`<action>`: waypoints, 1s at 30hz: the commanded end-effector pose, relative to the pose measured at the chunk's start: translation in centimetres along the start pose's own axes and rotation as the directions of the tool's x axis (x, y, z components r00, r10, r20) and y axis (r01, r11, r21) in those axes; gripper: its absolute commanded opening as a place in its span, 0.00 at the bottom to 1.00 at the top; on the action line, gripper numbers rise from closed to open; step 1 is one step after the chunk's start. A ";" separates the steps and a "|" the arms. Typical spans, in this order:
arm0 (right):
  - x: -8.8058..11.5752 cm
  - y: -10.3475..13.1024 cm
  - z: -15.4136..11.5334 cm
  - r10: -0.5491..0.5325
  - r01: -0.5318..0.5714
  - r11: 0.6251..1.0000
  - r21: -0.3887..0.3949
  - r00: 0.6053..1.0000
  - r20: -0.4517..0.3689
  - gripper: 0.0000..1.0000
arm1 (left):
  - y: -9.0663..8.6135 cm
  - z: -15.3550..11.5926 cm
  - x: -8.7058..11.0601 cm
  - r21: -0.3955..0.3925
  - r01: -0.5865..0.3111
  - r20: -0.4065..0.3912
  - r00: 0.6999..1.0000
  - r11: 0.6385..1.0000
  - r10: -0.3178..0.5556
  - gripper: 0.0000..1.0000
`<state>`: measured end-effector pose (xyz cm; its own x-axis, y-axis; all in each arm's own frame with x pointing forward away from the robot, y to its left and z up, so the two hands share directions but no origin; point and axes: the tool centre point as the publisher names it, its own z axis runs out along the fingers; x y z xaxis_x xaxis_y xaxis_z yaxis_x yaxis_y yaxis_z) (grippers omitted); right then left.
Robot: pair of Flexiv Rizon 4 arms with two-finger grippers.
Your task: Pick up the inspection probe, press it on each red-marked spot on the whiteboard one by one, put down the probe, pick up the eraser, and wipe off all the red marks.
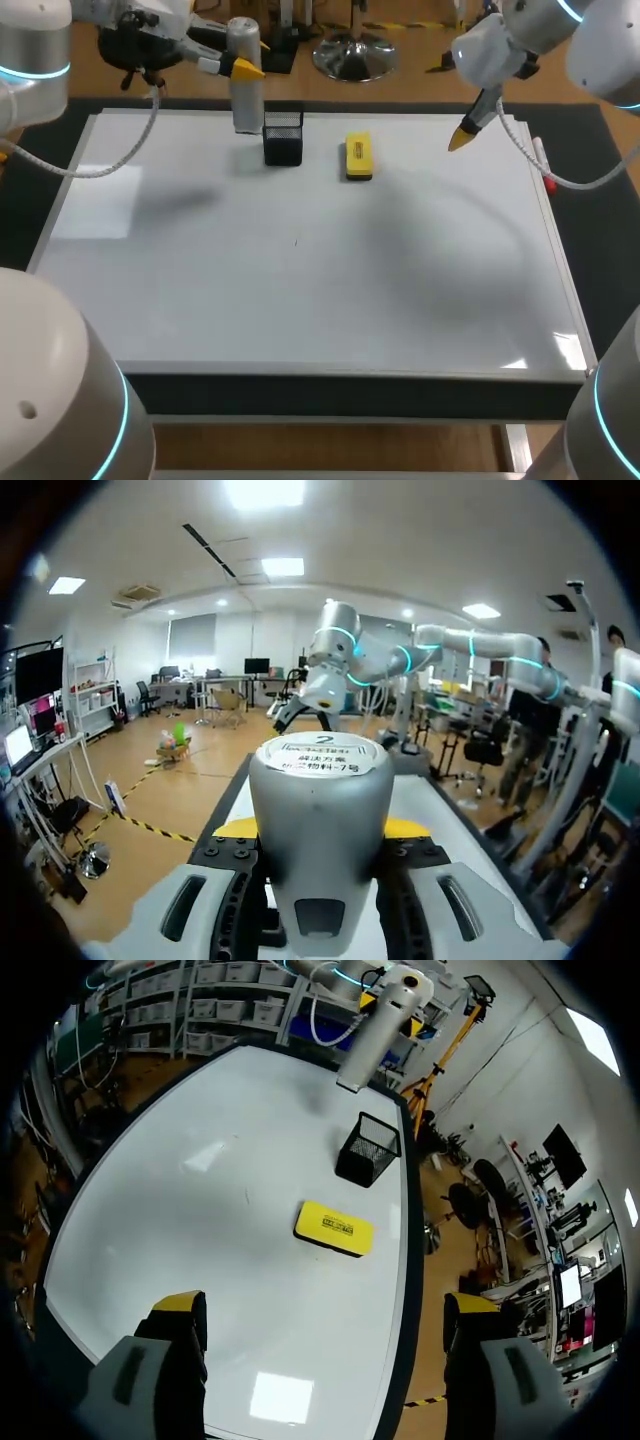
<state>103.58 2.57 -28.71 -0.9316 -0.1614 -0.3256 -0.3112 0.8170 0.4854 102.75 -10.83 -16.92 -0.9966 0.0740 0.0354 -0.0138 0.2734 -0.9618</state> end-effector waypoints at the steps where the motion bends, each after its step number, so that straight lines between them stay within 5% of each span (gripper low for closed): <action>1: 0.0 0.0 0.0 -0.001 0.001 1.000 0.004 1.000 -0.003 1.00 | -0.7 0.6 -0.3 0.006 -0.015 0.014 1.000 1.000 0.015 0.00; 30: 0.0 0.0 0.0 -0.001 0.001 1.000 0.004 1.000 -0.003 1.00 | -0.4 3.6 -4.6 0.057 -0.094 -0.015 0.995 0.994 0.095 0.00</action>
<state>103.59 2.56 -28.68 -0.9317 -0.1614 -0.3253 -0.3109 0.8174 0.4850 106.65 -14.54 -17.34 -0.9927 0.1089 -0.0527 0.0755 0.2175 -0.9731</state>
